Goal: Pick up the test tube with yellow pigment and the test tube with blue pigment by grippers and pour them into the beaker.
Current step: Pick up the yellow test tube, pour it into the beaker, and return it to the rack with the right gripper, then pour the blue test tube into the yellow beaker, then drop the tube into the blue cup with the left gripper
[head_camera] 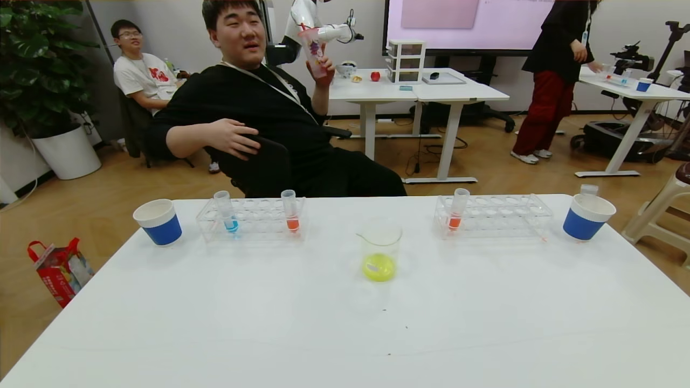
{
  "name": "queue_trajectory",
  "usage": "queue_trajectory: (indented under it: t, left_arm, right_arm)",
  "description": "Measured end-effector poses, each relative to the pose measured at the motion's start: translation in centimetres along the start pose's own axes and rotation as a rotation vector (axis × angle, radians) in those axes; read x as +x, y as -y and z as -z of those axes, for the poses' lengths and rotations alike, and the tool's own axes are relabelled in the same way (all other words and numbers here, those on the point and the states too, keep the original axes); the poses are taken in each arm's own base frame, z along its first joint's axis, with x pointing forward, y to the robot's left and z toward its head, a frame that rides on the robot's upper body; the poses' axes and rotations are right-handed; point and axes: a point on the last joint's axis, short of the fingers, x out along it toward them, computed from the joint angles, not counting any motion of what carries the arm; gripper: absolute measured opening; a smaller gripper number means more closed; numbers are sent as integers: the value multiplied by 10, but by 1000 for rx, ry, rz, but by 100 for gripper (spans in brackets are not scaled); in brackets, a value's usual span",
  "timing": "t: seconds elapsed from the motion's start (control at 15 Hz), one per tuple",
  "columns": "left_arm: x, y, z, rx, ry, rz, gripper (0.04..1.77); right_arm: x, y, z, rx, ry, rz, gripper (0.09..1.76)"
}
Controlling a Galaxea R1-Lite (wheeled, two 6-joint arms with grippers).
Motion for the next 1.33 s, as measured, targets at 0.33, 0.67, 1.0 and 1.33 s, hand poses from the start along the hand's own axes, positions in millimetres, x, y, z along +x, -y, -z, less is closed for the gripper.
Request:
queue_trajectory:
  t: [0.33,0.67,1.0,1.33]
  left_arm:
    - [0,0,0,0,0,0,175]
    - [0,0,0,0,0,0,175]
    - [0,0,0,2,-1,1,175]
    - [-4,0,-20,7,108,17,175]
  right_arm:
    - [-5,-9,51,64,-321,-50,174]
    - [-5,-9,52,73,-327,-45,174]
    - [-5,-9,53,73,-328,-45,174]
    - [-5,-9,53,73,-328,-45,174]
